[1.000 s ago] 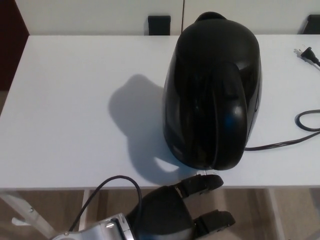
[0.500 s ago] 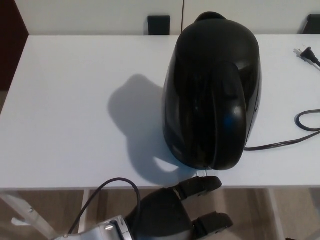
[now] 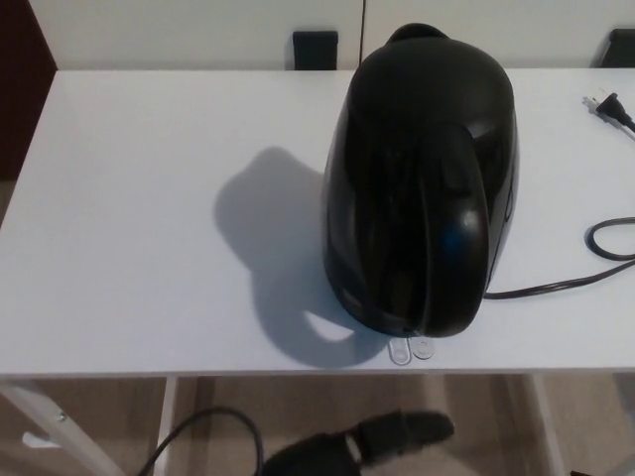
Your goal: The robot walk towards a table in front and click the button on the base of the boilling pot using its left middle finger
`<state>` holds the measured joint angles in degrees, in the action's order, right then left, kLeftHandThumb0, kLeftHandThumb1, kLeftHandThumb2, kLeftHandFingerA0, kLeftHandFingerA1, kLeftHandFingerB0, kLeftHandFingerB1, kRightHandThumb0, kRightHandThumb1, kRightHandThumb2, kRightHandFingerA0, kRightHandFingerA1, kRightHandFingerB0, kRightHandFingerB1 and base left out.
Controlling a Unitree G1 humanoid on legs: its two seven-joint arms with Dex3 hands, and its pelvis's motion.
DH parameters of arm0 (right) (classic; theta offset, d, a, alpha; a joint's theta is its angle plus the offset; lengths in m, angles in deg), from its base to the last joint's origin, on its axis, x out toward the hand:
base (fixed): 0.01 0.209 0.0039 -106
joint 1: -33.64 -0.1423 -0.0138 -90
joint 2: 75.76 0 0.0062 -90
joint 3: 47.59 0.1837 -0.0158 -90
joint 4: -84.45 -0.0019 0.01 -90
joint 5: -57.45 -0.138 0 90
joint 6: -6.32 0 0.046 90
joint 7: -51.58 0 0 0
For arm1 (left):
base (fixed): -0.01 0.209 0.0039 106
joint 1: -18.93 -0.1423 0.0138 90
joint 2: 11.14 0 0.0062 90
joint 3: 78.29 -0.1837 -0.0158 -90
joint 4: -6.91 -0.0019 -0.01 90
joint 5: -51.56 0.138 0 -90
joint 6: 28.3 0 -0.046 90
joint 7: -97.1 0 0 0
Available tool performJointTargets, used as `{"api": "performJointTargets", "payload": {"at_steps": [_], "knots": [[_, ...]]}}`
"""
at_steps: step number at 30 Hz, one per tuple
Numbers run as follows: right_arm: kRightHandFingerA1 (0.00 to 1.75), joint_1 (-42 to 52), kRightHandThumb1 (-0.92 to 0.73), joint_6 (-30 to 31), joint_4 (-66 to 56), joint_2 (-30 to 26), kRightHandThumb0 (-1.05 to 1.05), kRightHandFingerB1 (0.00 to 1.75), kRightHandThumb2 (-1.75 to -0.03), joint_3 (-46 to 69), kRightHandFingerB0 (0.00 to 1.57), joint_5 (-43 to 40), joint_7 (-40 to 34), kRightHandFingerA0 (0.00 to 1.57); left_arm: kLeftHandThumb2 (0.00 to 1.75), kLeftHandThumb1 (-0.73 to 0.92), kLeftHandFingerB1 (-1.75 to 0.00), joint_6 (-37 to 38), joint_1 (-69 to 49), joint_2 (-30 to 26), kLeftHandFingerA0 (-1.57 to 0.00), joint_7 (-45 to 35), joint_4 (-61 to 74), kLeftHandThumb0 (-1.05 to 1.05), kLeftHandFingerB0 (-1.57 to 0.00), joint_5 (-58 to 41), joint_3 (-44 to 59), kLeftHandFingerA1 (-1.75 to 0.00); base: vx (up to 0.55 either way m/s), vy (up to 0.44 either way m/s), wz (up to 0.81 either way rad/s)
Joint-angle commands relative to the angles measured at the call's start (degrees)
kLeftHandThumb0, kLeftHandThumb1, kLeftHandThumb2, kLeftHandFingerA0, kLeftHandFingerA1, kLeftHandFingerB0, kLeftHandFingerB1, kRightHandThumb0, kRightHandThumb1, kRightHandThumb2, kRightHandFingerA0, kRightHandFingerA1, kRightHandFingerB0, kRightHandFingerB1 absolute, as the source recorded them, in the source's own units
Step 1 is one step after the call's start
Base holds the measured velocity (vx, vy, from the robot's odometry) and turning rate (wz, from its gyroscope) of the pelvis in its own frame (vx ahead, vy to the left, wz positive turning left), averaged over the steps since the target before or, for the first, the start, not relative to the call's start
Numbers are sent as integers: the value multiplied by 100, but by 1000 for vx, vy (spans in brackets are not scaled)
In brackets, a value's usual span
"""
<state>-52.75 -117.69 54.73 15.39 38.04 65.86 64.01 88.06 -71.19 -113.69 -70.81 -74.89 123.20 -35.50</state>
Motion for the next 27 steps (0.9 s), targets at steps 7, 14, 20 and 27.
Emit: {"api": "performJointTargets", "payload": {"at_steps": [7, 14, 20, 27], "knots": [[55, 24, -62, 692, 46, 60, -19, 45, -58, -84, 51, 244, -569, 71, 72, 49, -36, 412, -859, -227, -22, 52, -2909, -53, -10, -1939, 811, -39, 0, 0, 0], [55, -30, -62, 768, 93, 35, -21, 45, -58, -121, 53, 273, -626, 72, 74, 47, -38, 526, -688, 370, -32, -55, -5239, -60, -13, -3446, 2230, -43, 0, 0, 0], [53, -77, -62, 844, 120, 99, -19, 44, -58, -151, 50, 281, -706, 69, 75, 46, -38, 410, -389, 395, -30, -92, -6347, -61, -14, -3756, 3136, -43, 0, 0, 0], [55, 85, -62, 767, 68, 98, -18, 44, -58, -131, 51, 221, -749, 68, 71, 43, -37, 331, -370, 474, -32, -718, -6731, -58, -16, -4344, 4022, -43, 0, 0, 0]]}}
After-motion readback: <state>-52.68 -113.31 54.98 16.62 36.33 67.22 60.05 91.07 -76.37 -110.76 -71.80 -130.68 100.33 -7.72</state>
